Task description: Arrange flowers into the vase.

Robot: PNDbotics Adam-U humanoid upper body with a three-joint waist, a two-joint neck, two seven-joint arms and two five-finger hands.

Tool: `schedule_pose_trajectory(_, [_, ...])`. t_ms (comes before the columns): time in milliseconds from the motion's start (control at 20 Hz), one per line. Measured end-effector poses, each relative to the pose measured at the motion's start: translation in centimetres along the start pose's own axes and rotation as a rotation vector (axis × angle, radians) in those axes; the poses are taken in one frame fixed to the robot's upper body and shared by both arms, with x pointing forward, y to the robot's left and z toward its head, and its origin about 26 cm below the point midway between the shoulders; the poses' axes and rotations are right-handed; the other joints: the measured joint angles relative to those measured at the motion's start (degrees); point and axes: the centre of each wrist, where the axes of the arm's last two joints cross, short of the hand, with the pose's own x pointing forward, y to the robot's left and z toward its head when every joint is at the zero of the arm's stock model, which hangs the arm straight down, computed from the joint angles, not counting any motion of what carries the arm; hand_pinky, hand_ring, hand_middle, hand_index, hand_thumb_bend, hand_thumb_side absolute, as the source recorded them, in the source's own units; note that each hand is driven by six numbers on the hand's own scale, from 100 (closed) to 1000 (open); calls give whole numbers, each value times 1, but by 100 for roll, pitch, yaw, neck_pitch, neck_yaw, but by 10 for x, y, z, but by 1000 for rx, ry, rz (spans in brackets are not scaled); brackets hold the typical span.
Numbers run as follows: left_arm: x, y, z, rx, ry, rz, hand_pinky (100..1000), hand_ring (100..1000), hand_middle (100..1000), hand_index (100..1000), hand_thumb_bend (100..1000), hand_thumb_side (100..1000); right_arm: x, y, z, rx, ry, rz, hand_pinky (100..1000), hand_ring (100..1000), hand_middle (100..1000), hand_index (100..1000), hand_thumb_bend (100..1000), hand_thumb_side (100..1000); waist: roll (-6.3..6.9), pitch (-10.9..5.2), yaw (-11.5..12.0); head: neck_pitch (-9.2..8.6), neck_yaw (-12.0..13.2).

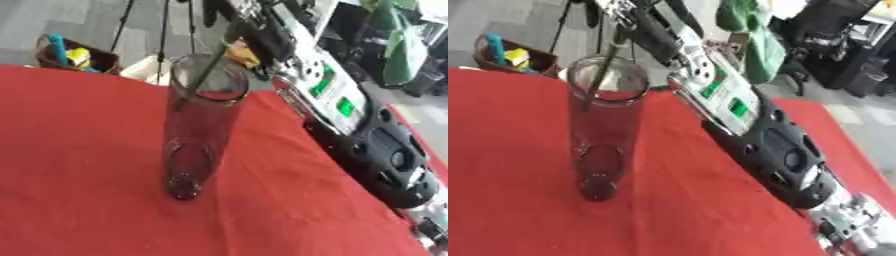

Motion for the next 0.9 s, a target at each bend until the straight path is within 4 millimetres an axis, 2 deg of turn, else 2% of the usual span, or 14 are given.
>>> schedule_pose_trajectory(250, [0, 0, 0, -1, 1, 0, 530, 728, 725, 754, 100, 715, 0, -2, 2, 39, 0, 47, 716, 911, 100, 319, 100, 804, -3, 0, -17, 0, 12])
schedule_pose_trajectory(900, [0, 0, 0, -5, 5, -2, 529, 730, 727, 753, 100, 717, -1, -6, 5, 165, 4, 123, 732, 948, 100, 391, 100, 812, -9, 1, -56, 0, 36])
